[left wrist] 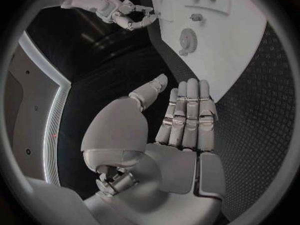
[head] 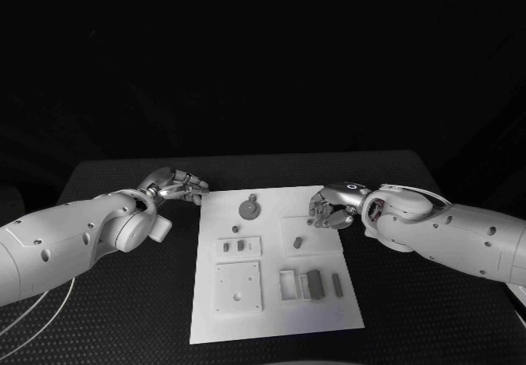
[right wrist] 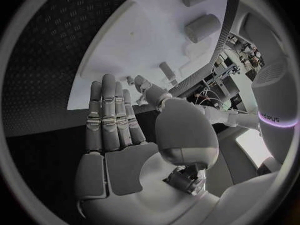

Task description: Assemble the parts on the task board

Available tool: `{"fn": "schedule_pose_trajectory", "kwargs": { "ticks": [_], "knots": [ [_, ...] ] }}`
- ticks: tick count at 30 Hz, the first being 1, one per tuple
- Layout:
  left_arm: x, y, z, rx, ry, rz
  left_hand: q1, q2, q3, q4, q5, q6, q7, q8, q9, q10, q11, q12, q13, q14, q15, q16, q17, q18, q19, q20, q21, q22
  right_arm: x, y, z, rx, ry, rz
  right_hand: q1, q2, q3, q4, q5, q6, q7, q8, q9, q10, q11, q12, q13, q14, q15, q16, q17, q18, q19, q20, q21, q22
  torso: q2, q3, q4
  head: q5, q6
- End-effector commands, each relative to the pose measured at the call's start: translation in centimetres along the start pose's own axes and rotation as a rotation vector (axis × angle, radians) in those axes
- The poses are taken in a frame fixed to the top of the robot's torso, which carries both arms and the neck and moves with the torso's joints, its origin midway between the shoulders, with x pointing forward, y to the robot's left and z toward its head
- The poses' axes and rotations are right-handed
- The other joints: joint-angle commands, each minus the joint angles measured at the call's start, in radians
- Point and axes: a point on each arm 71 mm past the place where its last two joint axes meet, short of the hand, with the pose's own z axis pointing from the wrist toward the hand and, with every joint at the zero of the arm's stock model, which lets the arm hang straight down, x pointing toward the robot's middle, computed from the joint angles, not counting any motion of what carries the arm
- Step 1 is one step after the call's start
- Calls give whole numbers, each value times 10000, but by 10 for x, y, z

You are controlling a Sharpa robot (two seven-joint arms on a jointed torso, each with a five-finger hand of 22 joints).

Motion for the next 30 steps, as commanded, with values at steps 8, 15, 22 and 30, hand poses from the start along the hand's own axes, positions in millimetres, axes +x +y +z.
{"fn": "schedule_pose_trajectory", "kwargs": {
  "ticks": [8,15,22,30],
  "knots": [
    [2,-3,0,231,111,-380,-225,7,-182,6,-39,-98,26,65,4,-104,1,-10,-25,111,29,-175,80,4,32,92,-44,-91,10,7,5,16,372,-934,20,-132,88,6,8,64,17,-111,-35,87,28,-248,1,56,13,-51,102,204,69,-22,-75,26,14,-5,18,-35,-75],
    [3,-4,0,244,215,-401,-88,99,-84,-10,11,-114,26,72,-6,-134,7,-11,-38,140,28,-266,149,21,53,96,-41,-160,19,13,11,-41,515,-884,83,115,205,5,8,81,16,-143,-49,120,44,-416,9,51,27,-112,179,204,70,-16,-129,44,17,-6,21,-45,-111],
    [2,-3,-1,213,181,-447,-116,82,-88,20,8,-126,34,70,-14,-157,20,-15,-46,150,36,-305,183,18,57,105,-41,-189,30,16,13,-67,656,-956,206,234,502,28,8,165,-7,-148,-56,209,45,-565,25,70,29,-179,265,204,91,-4,-181,72,26,8,24,-8,-153],
    [1,-2,-1,179,208,-452,-127,83,-90,32,7,-124,35,74,-16,-163,23,-14,-49,156,37,-324,202,19,59,106,-40,-203,32,16,13,-28,813,-1556,342,511,823,-27,7,626,-189,39,24,655,-77,-565,124,115,-46,-252,399,204,122,-11,-226,149,14,7,7,-7,-197]
  ]
}}
